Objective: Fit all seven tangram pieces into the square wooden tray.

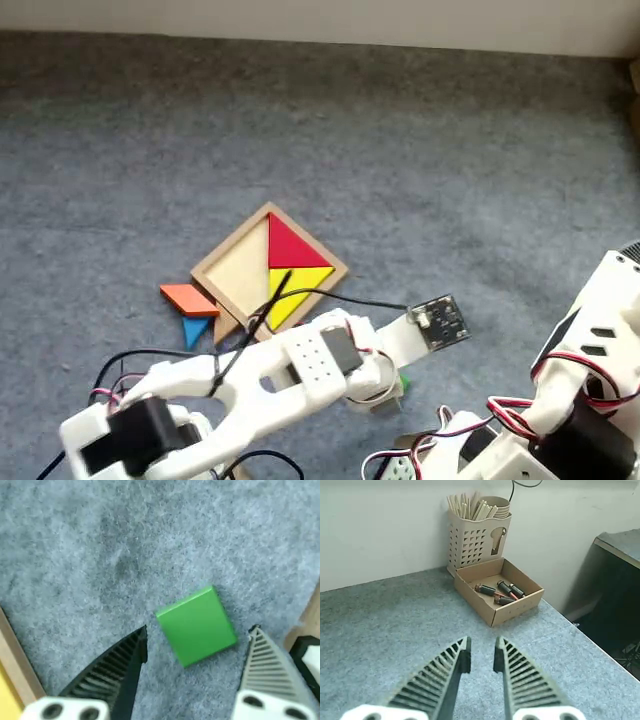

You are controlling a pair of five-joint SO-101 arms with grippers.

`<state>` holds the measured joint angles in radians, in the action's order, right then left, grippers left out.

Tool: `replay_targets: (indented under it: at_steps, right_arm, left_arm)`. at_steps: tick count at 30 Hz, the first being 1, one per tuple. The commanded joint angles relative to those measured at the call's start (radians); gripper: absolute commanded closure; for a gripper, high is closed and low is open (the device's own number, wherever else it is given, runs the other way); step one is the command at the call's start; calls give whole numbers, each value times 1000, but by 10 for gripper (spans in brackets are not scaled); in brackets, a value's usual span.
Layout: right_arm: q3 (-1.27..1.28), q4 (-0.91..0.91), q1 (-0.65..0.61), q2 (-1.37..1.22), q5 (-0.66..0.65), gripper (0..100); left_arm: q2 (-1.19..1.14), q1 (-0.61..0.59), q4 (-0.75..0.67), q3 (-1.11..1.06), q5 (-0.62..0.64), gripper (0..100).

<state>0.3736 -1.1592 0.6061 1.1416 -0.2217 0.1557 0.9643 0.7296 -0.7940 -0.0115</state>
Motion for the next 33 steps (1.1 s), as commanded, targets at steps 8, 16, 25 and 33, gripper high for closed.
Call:
replay_targets:
  at_steps: [8,16,25,33]
  right_arm:
    - [-50,-4,-5,-8,3,908]
    - [-48,-5,-5,-7,3,908]
    - [-48,-5,-5,-7,3,908]
    - [-47,-5,-5,-10,2,908]
  left_arm:
    - [-188,-13,175,243,20,728]
    - [-260,-7,276,309,18,808]
    - [-255,-5,318,315,17,853]
    - [-59,-47,390,288,17,854]
